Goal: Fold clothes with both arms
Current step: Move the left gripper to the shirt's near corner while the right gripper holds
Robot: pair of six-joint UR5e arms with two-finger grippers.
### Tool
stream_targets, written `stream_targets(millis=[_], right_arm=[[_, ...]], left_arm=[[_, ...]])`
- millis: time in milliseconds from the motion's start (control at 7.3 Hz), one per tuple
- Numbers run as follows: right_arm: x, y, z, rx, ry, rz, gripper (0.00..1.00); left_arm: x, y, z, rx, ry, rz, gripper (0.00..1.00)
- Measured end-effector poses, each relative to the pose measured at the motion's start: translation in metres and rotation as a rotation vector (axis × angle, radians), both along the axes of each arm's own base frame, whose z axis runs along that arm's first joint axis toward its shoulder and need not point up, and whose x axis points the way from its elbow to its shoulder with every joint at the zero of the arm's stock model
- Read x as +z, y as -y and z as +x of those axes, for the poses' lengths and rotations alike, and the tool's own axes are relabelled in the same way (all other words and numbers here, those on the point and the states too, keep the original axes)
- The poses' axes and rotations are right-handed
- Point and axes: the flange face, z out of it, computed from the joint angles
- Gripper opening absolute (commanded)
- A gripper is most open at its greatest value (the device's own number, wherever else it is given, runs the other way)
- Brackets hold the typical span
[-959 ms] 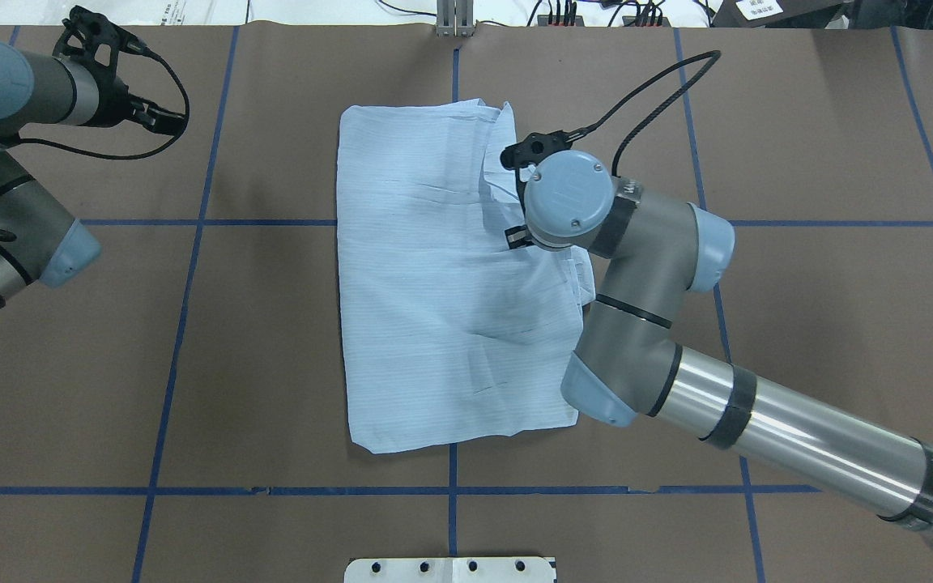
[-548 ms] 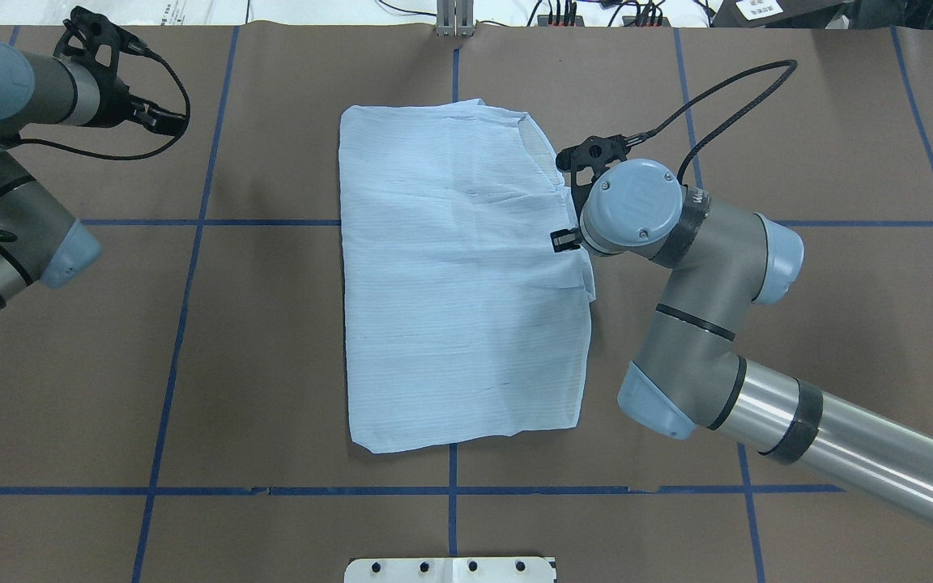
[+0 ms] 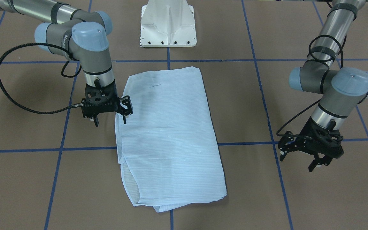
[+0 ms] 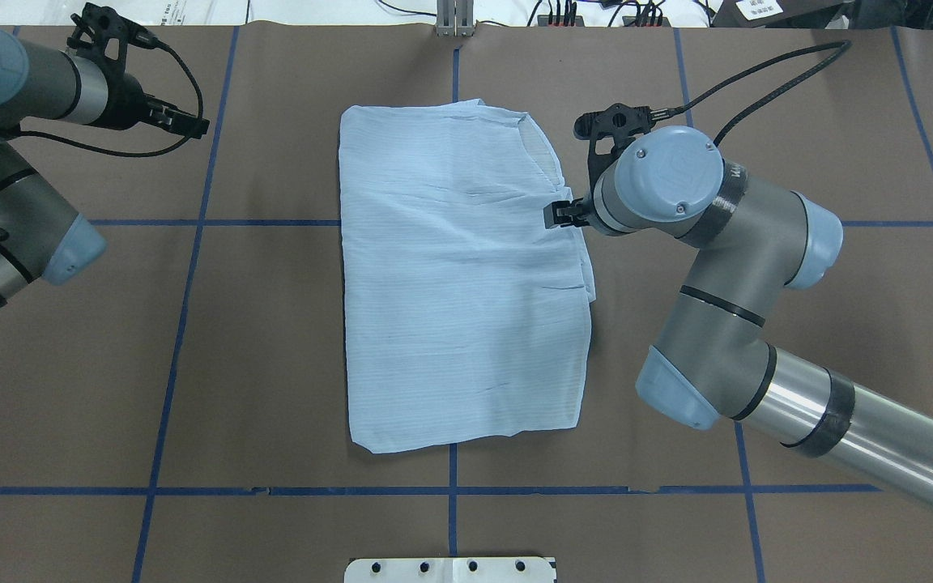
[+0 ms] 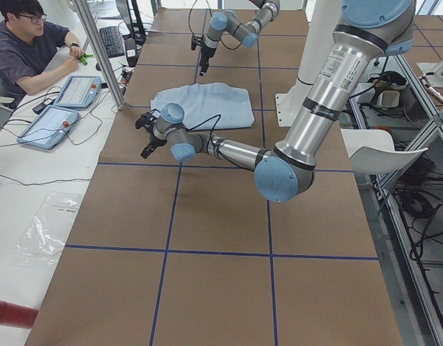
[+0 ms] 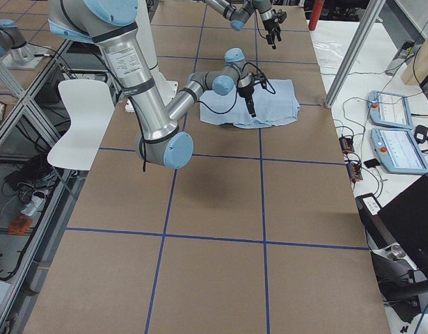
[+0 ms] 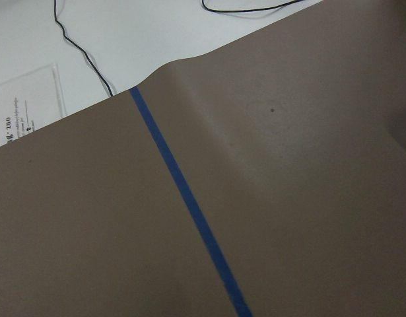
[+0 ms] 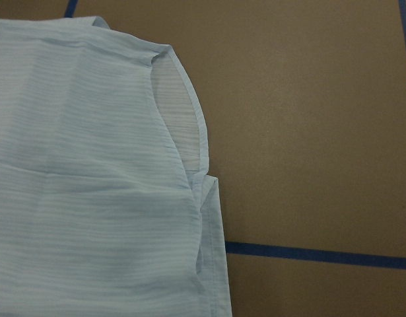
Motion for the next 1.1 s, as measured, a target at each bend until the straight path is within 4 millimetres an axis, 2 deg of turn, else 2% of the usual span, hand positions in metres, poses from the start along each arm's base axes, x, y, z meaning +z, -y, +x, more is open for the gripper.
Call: stream_targets(millis=[137,274,548,822,959,1096], right_arm=[[-0.002,-0.013,0.014,0.032,0.064,-0.012,1.00],[0.009,-0.027,0.023,0.056,0.140,-0.015,1.00],[0.051,-0.053,0.036,0.071,0.244,-0.009,1.00],[0.068,-0.064,0.040,0.074,0.268,-0.014,1.00],[0.069,-0.065,0.040,0.073,0.271,-0.014,1.00],[0.068,-0.065,0.039,0.072,0.274,-0.013,1.00]], left_arm=[[-0.025,-0.028,0.015,0.013,-0.058,-0.046,1.00],[-0.049,-0.068,0.033,0.043,-0.103,-0.087,1.00],[-0.096,-0.164,0.079,0.093,-0.148,-0.195,1.00],[-0.118,-0.248,0.139,0.102,-0.167,-0.311,1.00],[-0.120,-0.279,0.164,0.101,-0.170,-0.350,1.00],[-0.118,-0.301,0.181,0.100,-0.165,-0.377,1.00]])
